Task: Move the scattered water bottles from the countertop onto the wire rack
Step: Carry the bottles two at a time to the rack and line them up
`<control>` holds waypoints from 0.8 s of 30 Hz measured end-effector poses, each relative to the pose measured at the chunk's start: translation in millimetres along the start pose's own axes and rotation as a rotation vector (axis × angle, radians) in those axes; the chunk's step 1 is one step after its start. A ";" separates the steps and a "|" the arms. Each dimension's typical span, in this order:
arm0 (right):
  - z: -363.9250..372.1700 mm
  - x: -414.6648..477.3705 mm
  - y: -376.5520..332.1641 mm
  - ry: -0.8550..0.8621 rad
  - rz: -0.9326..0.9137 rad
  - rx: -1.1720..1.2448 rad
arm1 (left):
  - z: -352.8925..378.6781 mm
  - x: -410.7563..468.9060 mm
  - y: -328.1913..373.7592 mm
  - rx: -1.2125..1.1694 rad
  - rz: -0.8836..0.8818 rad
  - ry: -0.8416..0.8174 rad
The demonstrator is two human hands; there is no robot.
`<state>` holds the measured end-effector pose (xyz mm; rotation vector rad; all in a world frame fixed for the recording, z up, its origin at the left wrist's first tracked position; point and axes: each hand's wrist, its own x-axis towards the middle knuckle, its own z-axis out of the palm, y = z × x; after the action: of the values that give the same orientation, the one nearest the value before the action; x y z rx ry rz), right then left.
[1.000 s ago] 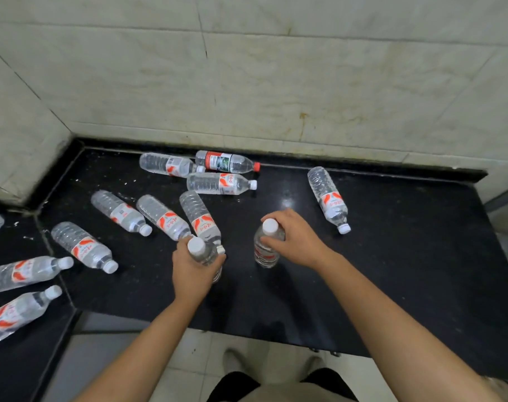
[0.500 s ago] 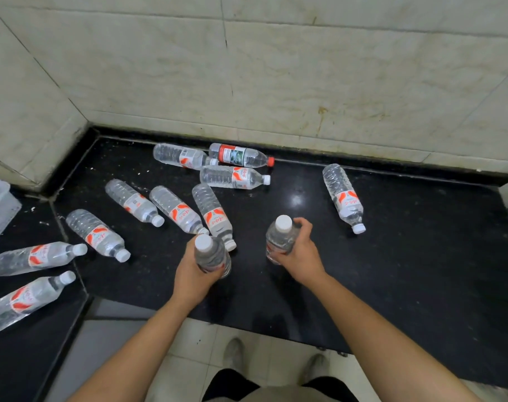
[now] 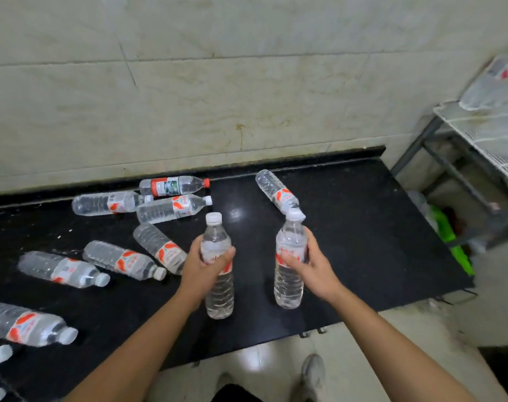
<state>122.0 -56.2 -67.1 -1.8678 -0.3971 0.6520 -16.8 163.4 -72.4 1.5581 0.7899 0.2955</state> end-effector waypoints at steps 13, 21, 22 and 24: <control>-186.9 -112.0 17.2 0.391 -0.006 0.358 | 220.1 -71.2 110.0 -0.397 -0.282 -0.603; -360.4 -200.0 73.1 0.522 0.016 0.474 | 416.7 -160.8 130.2 -0.216 -0.248 -0.729; -381.2 -207.8 80.4 0.550 0.012 0.491 | 440.5 -172.9 134.8 -0.211 -0.235 -0.743; -418.8 -220.9 94.0 0.581 0.017 0.528 | 483.7 -194.0 143.3 -0.212 -0.233 -0.762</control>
<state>197.3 -525.1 19.7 -1.4607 0.1624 0.1717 182.4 -327.7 34.1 1.2207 0.3134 -0.3656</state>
